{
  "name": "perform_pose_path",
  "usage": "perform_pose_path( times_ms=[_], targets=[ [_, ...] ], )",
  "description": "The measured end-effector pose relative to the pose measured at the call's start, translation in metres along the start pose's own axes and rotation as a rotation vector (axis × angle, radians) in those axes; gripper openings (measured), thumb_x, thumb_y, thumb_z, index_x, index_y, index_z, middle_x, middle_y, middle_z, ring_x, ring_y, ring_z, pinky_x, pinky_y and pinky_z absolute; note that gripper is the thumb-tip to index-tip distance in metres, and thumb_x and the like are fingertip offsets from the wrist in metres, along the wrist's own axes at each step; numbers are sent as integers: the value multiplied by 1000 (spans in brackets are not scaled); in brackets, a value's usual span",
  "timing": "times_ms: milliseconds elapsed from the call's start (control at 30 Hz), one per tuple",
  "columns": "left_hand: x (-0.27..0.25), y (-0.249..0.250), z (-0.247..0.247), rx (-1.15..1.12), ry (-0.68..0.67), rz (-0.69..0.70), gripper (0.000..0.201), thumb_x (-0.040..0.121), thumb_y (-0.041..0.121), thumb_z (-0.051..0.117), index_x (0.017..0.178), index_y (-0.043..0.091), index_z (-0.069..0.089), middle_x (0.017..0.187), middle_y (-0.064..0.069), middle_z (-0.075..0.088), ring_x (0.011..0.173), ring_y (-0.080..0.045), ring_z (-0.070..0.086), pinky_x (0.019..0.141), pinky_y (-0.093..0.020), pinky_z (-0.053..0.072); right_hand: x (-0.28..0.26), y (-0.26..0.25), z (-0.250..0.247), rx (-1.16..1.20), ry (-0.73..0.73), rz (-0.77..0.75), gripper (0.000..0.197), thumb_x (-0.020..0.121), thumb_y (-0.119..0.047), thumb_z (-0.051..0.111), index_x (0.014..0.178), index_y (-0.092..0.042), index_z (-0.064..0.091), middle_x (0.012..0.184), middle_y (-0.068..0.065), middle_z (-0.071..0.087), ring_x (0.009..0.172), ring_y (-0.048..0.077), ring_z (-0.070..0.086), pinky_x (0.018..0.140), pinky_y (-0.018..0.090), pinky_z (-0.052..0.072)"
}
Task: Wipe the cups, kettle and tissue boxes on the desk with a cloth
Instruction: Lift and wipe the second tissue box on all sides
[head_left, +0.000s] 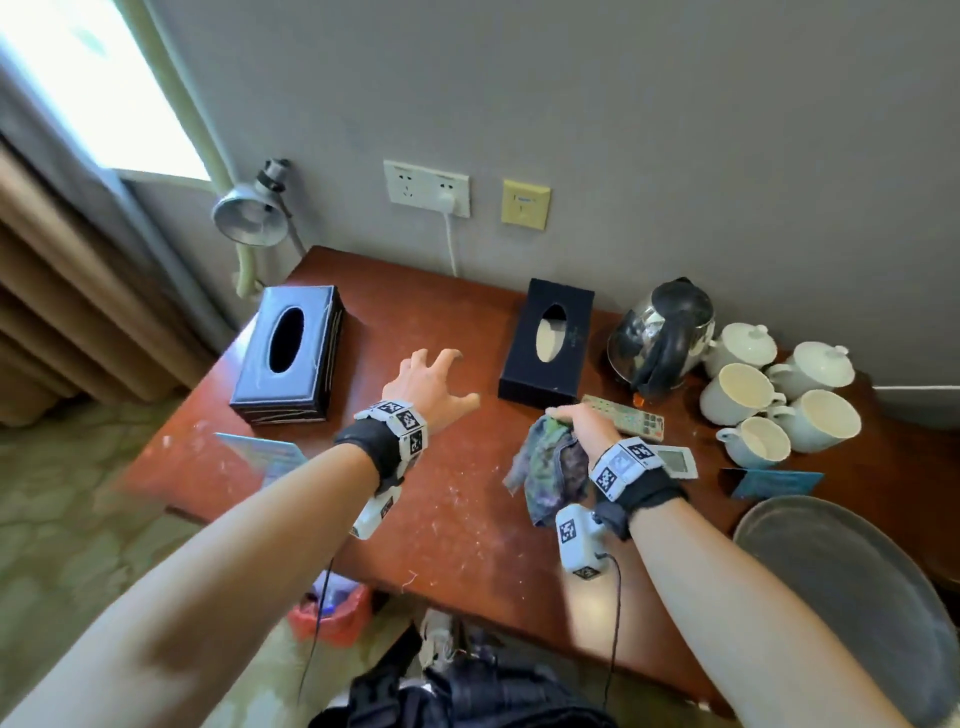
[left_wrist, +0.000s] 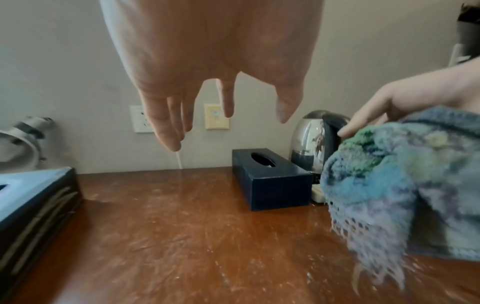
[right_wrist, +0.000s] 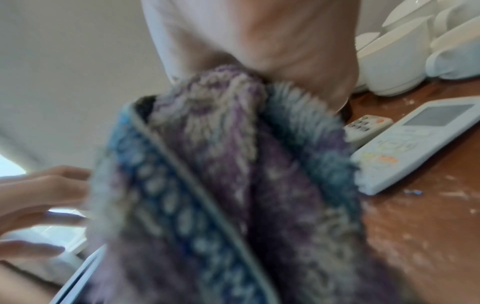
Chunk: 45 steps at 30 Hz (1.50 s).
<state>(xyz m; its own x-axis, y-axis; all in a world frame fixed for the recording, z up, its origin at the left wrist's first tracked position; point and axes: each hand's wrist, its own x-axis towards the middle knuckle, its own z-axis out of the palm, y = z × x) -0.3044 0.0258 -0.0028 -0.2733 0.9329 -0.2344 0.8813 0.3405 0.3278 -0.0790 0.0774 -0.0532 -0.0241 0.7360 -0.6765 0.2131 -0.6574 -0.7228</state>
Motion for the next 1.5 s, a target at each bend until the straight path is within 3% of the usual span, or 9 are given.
perform_pose_path(
  times_ms=[100,300,567,700,833,1100,1200,1333,1500],
  targets=[
    [-22,-14,-21,-8,57,-20,73,84,60,59,147,36,31,157,-9,27,142,-28,30,104,-48,41,-19,-2,20,-24,-84,-45,48,47,-29,76,92,-12,78,100,12,75,90,31,71,95,44,53],
    [-56,-66,-64,-26,134,-67,74,83,61,63,147,35,35,156,-10,29,143,-27,30,109,-48,40,-55,-14,80,-23,-177,-293,16,86,-7,67,101,-12,71,108,14,72,104,32,67,99,47,51],
    [-92,-149,-90,-51,103,-63,46,84,39,71,127,29,60,135,-1,53,131,-24,41,108,-37,36,-52,-8,147,-81,-299,-354,13,85,-6,67,90,-17,72,96,12,72,91,27,67,97,45,52],
    [-95,-181,-82,-8,74,-94,41,84,19,70,124,23,66,131,-6,58,125,-24,46,100,-29,38,-48,-2,166,-102,-290,-335,21,86,-2,66,107,-4,71,100,16,71,91,27,66,96,44,51],
    [-88,-200,-65,77,11,-134,36,92,21,64,127,25,63,132,-4,56,124,-24,50,95,-32,40,-41,4,175,-123,-263,-314,22,86,-3,67,107,-3,71,99,17,71,89,28,66,94,46,53],
    [-64,-196,-53,248,23,-72,18,98,32,52,104,31,69,108,1,66,110,-22,56,85,-32,29,-31,10,170,-146,-211,-296,17,85,-5,68,101,-10,71,98,12,73,91,28,67,97,48,52],
    [-54,-185,-55,154,-43,-73,15,96,26,53,100,23,66,102,-3,68,94,-26,60,72,-28,36,-29,9,159,-149,-155,-310,14,79,-17,73,93,-16,72,98,9,74,95,29,70,96,49,53],
    [-41,-158,-54,24,-144,-54,15,100,28,49,108,19,59,96,-7,60,84,-28,58,68,-30,44,-28,6,138,-134,-17,-348,45,68,-39,73,107,-19,72,103,0,73,98,23,69,97,45,53],
    [-34,-129,-33,-312,-141,-36,8,99,18,54,105,13,57,95,-7,60,73,-21,53,53,-25,39,-41,12,110,-114,92,-421,36,76,-34,74,110,-21,74,104,-4,74,99,19,68,98,42,52]
  ],
)
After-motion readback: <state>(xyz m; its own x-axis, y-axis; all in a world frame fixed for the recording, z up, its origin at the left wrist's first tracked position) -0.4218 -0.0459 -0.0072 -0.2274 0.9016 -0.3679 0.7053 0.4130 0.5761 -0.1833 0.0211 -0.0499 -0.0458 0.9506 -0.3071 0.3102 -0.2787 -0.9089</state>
